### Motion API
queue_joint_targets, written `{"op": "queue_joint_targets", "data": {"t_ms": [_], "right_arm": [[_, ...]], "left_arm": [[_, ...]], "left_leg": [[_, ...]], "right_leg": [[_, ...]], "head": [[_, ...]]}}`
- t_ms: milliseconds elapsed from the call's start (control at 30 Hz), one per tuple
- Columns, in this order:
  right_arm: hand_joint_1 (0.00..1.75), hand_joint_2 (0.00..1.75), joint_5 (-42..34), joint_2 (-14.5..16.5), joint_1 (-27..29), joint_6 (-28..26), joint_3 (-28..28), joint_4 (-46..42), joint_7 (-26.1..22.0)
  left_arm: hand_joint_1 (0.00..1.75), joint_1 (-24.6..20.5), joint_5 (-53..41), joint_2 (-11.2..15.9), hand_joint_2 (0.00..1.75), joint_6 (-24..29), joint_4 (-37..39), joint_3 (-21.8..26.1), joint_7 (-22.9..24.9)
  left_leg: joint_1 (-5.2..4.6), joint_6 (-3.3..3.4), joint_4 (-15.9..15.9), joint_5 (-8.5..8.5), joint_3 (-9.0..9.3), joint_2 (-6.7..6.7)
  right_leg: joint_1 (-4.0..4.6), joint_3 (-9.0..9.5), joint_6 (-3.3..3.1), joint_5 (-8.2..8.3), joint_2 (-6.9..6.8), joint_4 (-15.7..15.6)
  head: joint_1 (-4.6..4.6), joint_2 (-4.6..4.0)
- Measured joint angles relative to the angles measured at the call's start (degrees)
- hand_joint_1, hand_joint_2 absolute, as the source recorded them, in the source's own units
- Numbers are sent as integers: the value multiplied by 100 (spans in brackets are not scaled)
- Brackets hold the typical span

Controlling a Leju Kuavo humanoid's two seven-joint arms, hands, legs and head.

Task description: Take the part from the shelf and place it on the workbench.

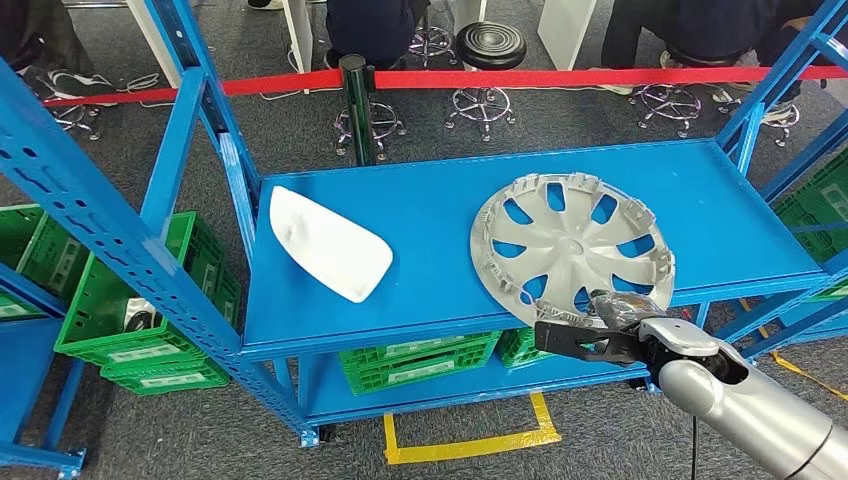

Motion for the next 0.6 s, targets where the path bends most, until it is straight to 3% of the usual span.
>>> {"op": "queue_joint_targets", "data": {"t_ms": [233, 467, 600], "right_arm": [[175, 175, 58, 0, 43, -56, 8, -90, -48], [175, 175, 73, -3, 105, -109, 2, -124, -49], [175, 175, 72, -20, 224, -398, -27, -189, -71]], "left_arm": [[0, 1, 0, -3, 175, 5, 0, -46, -252], [0, 5, 51, -3, 175, 119, 0, -244, -258], [0, 9, 123, -4, 175, 167, 0, -284, -188]], "left_leg": [[0, 0, 0, 0, -2, 7], [0, 1, 0, 0, 5, 10], [0, 1, 0, -1, 1, 6]], "right_leg": [[0, -1, 0, 0, 0, 0], [0, -2, 0, 0, 0, 0], [0, -2, 0, 0, -1, 0]], "head": [[1, 0], [2, 0], [4, 0]]}}
